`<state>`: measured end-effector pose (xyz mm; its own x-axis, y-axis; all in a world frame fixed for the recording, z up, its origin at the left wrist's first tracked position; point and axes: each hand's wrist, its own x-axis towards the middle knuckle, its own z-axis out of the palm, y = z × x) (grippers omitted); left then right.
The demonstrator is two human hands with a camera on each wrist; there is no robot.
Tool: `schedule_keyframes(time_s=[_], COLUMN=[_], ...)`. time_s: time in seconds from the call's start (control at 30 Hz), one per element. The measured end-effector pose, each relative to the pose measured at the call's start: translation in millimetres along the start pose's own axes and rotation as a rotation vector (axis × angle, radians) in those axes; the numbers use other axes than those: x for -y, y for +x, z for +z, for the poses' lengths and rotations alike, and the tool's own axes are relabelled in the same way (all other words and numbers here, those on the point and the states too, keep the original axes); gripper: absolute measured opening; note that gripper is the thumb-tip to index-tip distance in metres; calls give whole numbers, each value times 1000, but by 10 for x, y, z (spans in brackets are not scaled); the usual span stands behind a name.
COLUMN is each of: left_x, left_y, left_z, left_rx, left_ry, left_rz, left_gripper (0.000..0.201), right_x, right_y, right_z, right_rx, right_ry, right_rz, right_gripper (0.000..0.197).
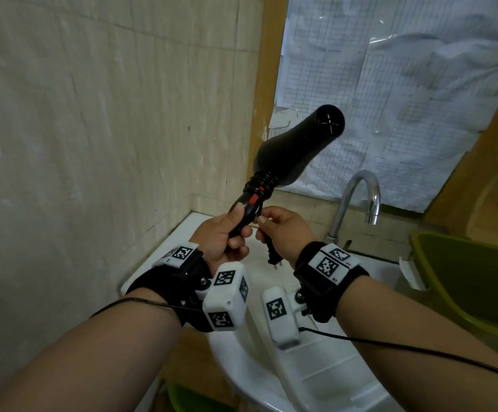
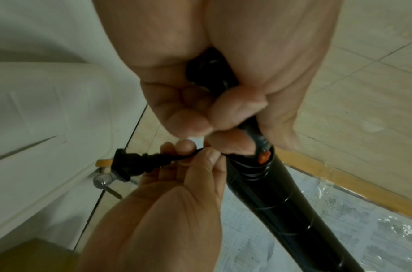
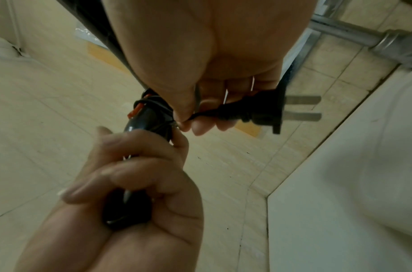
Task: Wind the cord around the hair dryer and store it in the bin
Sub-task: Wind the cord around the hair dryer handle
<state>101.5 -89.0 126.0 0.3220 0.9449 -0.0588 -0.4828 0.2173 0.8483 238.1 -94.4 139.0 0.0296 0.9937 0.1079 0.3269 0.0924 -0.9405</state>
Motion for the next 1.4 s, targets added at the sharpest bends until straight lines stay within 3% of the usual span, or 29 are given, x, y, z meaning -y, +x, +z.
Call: schedule_keyframes(time_s=[0.17, 0.33, 0.53, 0.73, 0.83, 1.03, 1.23, 1.4], left_x=[42, 70, 131, 144, 166, 160, 231, 276], left_y=[15, 69, 88, 106, 114, 108, 165, 200], left_z=[-12, -32, 81, 107, 120, 138, 176, 199], left_rx=[37, 53, 134, 216, 242, 293, 342, 309], left_ry=[-45, -25, -126, -104, -60, -75, 149, 416], left_rz=[-15, -5, 30, -20, -68, -189, -147, -75], left_gripper=[37, 56, 37, 17, 17, 20, 20, 20], right_x=[37, 63, 2, -82, -108, -163, -152, -151], right_y=[-23, -42, -44, -6, -13, -22, 18, 27], right_z=[-30, -76, -122, -137, -166, -218, -239, -266], right_rx=[0, -35, -50, -63, -49, -89, -131, -124], right_ry=[-12, -96, -258, -102, -54, 44, 228, 157], right_rz=[-11, -45, -101, 6, 39, 17, 117, 108], right_gripper=[15, 11, 4, 9, 18, 17, 23, 20])
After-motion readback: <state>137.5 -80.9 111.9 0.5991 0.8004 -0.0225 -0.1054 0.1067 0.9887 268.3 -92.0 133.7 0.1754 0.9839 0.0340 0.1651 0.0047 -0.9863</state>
